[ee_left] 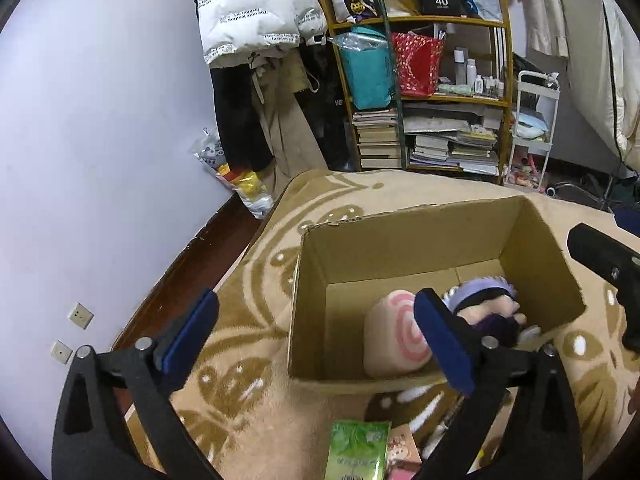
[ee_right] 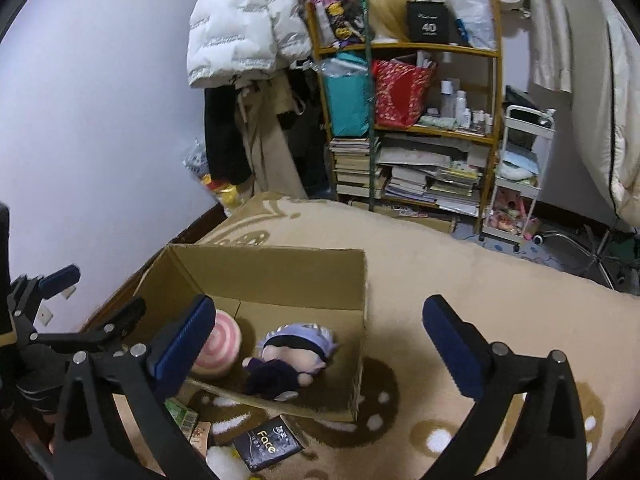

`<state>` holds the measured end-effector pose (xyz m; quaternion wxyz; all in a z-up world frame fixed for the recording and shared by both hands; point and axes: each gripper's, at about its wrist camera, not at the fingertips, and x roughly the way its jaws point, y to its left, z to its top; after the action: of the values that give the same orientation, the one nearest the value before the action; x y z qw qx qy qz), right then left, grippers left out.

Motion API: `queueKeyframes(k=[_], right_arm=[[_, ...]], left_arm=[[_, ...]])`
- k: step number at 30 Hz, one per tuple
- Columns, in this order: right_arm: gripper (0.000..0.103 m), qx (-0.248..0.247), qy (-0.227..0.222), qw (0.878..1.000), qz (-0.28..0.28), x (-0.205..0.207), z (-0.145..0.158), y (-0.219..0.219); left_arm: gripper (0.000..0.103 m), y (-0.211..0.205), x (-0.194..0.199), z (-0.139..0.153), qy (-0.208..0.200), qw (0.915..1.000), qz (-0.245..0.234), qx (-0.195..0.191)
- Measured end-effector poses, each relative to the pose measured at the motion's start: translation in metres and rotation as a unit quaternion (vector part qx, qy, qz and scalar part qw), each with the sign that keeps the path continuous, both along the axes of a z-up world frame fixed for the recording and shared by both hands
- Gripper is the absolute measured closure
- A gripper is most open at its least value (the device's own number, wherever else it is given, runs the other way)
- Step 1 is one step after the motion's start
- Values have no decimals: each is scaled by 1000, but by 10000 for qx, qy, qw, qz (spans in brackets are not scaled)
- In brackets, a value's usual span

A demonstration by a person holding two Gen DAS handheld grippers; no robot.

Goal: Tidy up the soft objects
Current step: 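Withdraw both grippers from the box toward the remaining plush toys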

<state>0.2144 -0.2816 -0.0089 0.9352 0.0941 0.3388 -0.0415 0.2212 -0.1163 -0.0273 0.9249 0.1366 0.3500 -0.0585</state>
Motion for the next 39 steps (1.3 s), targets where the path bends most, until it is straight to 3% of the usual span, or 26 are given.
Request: queueKeyframes(k=[21, 26, 39], right_arm=[[0, 155, 7, 9998, -81, -85, 41, 30], [0, 34, 42, 10000, -34, -106, 45, 42], [0, 275, 186, 9994, -85, -147, 44, 50]], left_arm=[[5, 53, -107, 21, 95, 9998, 65, -154], [5, 62, -128, 20, 197, 9996, 56, -171], [5, 68, -167, 10, 383, 9990, -109, -183]])
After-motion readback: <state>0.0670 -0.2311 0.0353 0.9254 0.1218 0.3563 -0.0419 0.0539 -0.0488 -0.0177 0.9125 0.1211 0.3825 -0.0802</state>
